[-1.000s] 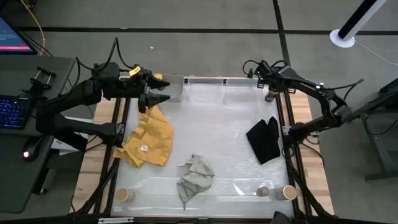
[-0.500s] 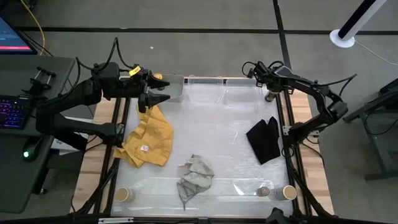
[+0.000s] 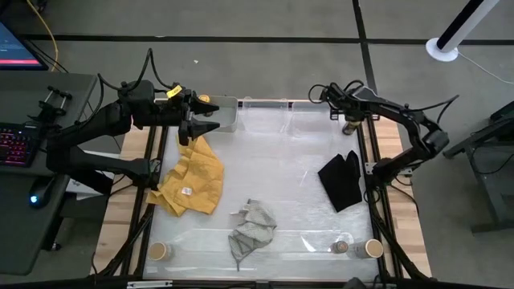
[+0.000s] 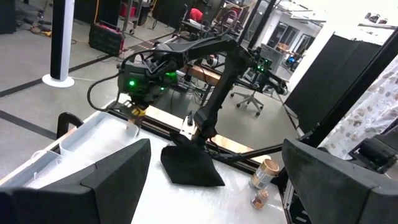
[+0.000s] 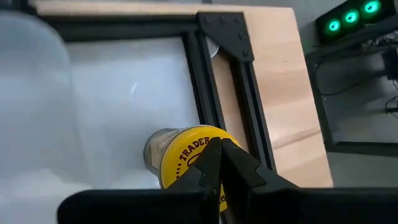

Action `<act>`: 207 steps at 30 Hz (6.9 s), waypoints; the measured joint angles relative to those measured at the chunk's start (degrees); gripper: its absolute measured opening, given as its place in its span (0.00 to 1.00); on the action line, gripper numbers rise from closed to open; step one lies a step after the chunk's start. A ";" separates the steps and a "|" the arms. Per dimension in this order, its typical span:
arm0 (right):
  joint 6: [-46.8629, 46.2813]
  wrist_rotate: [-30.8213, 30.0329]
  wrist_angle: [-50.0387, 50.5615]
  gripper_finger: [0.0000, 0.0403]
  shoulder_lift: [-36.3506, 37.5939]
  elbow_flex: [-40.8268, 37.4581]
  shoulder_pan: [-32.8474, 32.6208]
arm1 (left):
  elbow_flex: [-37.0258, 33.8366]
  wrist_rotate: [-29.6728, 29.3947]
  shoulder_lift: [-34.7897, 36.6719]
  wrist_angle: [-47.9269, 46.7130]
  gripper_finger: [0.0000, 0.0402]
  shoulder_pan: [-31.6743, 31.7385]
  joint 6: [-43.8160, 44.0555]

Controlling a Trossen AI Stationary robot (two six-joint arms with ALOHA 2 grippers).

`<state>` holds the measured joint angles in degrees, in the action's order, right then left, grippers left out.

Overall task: Sort spices by type
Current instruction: Put the yellow seasoning bottle into the gray bin

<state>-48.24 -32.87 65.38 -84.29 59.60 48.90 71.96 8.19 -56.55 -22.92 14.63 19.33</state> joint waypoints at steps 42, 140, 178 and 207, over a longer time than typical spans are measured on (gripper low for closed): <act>-5.69 22.52 -54.12 0.00 -4.71 -0.26 -40.02 | 0.00 -2.86 0.00 0.09 0.87 0.02 1.68; 34.90 23.79 -10.25 0.00 4.25 27.64 -30.50 | -0.02 -13.68 -25.64 -28.27 0.87 -1.09 -37.05; 19.73 6.35 4.71 0.00 11.43 27.66 -43.07 | 3.81 -8.57 -39.30 -31.54 0.46 5.00 -37.45; 17.17 6.37 3.59 0.00 11.43 27.66 -43.05 | 12.20 -18.18 -45.67 -33.06 0.49 32.48 -26.73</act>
<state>-31.07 -26.50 68.97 -72.86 87.26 5.85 84.16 -10.00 -102.23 -55.98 47.11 -7.40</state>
